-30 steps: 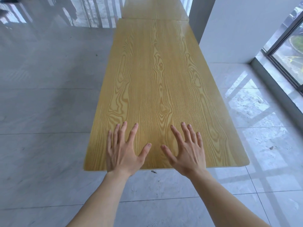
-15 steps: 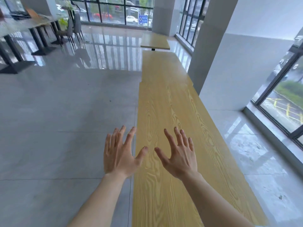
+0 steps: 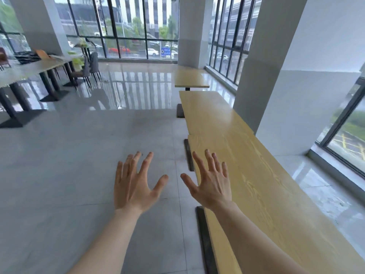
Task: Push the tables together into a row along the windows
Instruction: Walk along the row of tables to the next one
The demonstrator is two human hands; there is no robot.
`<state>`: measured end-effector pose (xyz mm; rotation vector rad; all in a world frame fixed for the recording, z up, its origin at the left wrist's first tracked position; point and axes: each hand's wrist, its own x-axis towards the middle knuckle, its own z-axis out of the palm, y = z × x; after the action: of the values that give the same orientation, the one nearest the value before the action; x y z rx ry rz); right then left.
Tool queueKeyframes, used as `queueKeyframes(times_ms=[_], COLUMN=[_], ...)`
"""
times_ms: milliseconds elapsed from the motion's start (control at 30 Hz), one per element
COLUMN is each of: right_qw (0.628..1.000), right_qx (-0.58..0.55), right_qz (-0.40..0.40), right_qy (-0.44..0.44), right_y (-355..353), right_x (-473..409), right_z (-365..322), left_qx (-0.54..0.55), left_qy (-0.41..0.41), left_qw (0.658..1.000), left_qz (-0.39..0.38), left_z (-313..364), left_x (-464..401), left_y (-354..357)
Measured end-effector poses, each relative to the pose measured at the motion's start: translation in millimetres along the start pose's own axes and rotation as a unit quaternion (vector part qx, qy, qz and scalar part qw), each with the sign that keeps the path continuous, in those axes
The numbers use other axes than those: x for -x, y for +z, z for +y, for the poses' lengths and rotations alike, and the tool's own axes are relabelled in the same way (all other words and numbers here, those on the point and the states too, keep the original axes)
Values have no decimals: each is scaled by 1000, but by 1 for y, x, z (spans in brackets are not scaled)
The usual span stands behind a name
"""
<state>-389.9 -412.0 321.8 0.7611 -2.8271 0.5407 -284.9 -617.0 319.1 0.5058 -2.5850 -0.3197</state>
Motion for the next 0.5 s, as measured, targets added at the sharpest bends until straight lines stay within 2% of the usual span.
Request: queueKeyframes(times_ms=[233, 500], right_qw=[1000, 999], right_qx=[15, 26], right_qz=[-9, -4], right_qy=[16, 24], right_y=[64, 92], right_x=[-190, -436], right_z=[-11, -23], left_qx=[-15, 1], left_qy=[23, 30], left_qw=[1000, 999], left_qz=[-16, -13], left_z=[-66, -110], left_x=[-186, -430], left_y=[73, 125])
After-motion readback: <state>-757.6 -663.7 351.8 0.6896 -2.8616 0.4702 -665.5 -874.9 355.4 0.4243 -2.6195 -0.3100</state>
